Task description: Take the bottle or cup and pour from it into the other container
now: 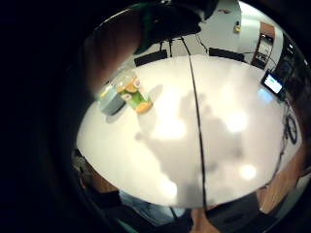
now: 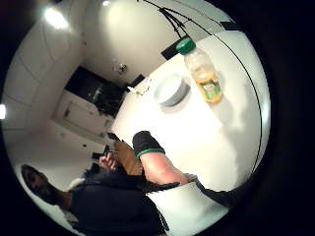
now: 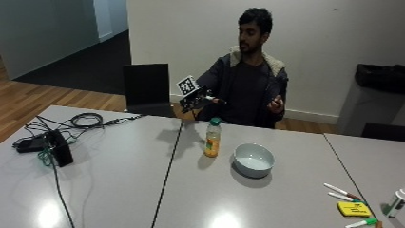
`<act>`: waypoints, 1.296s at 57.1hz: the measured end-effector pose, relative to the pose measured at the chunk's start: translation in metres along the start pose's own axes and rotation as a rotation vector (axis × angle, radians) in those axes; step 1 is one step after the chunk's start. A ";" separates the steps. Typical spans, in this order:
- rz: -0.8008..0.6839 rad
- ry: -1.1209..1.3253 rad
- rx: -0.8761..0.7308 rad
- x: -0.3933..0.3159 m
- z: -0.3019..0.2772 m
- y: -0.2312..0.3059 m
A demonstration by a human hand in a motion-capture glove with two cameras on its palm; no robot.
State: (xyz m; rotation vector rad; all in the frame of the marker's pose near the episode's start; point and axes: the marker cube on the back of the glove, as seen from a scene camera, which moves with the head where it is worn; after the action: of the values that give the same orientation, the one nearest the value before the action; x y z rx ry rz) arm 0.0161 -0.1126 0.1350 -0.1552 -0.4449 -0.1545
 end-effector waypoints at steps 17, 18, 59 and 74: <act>0.341 -0.272 0.264 0.023 0.054 -0.075; 0.346 -0.296 0.260 0.024 0.057 -0.077; 0.143 -0.761 0.243 0.056 0.158 -0.115; 0.315 -0.824 0.287 0.049 0.155 -0.128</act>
State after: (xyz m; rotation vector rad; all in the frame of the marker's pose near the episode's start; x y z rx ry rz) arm -0.0283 -0.2150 0.3097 0.0038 -1.2456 0.3000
